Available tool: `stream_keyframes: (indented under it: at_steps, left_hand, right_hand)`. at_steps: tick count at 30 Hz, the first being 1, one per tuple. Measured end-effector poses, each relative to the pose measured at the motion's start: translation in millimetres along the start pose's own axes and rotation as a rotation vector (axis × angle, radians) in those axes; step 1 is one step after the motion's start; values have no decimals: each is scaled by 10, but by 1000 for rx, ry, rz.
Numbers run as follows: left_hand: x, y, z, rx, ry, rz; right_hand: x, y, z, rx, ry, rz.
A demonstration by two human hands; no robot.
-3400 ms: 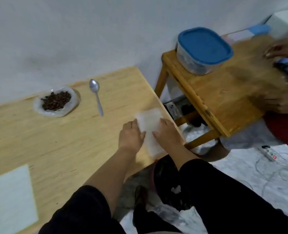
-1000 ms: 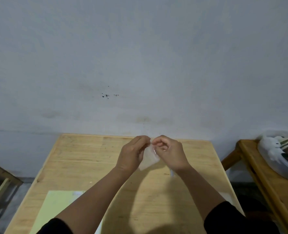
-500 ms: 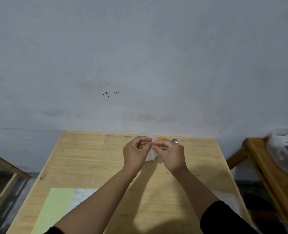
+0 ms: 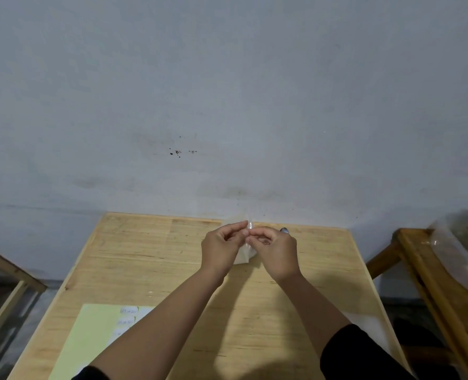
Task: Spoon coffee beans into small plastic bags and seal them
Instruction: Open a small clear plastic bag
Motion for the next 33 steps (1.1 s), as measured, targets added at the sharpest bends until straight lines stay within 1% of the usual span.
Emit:
stream_keyframes:
  at_steps: [3, 5, 9, 12, 15, 19, 21, 23, 25, 27, 29, 33]
  left_hand:
    - [-10, 14, 7, 1, 6, 33]
    - [-27, -17, 5, 35, -19, 123]
    - [-187, -96, 35, 118, -175, 335]
    - [-223, -130, 26, 142, -193, 337]
    - [-192, -180, -21, 203, -112, 269]
    - [-192, -165, -71, 256, 112, 173]
    - [-194, -103, -71, 280, 225, 255]
    - [-186, -54, -61, 321, 294, 436]
    - [-158, -31, -46, 384, 345, 562]
    - [-137, -25, -13, 415, 351, 613]
    - [-145, -33, 9, 448, 307, 642]
    - [-222, -71, 4, 539, 204, 632]
  right_hand:
    - [17, -32, -28, 25, 1, 20]
    - [-2, -52, -33, 41, -34, 10]
    - [-145, -117, 7, 43, -182, -92]
    - [-114, -96, 23, 59, -141, -85]
    - [-53, 20, 21, 35, -57, -82]
    - [6, 90, 4, 2, 11, -89]
    - [40, 120, -9, -14, 39, -113]
    - [74, 158, -17, -23, 71, -102]
    - [129, 204, -34, -20, 123, -61]
    - [209, 250, -57, -37, 200, -51]
    - [270, 287, -70, -66, 271, -74]
    - [259, 241, -41, -91, 299, -153]
Point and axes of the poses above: each hand's wrist, its own z-axis towards the middle knuckle, its own x-axis out of the palm, y = z × x, the point moved 7 cm from there along z, towards the middle knuckle, and after that the axes turned 3 degrees about -x, right-handed, at the moved point
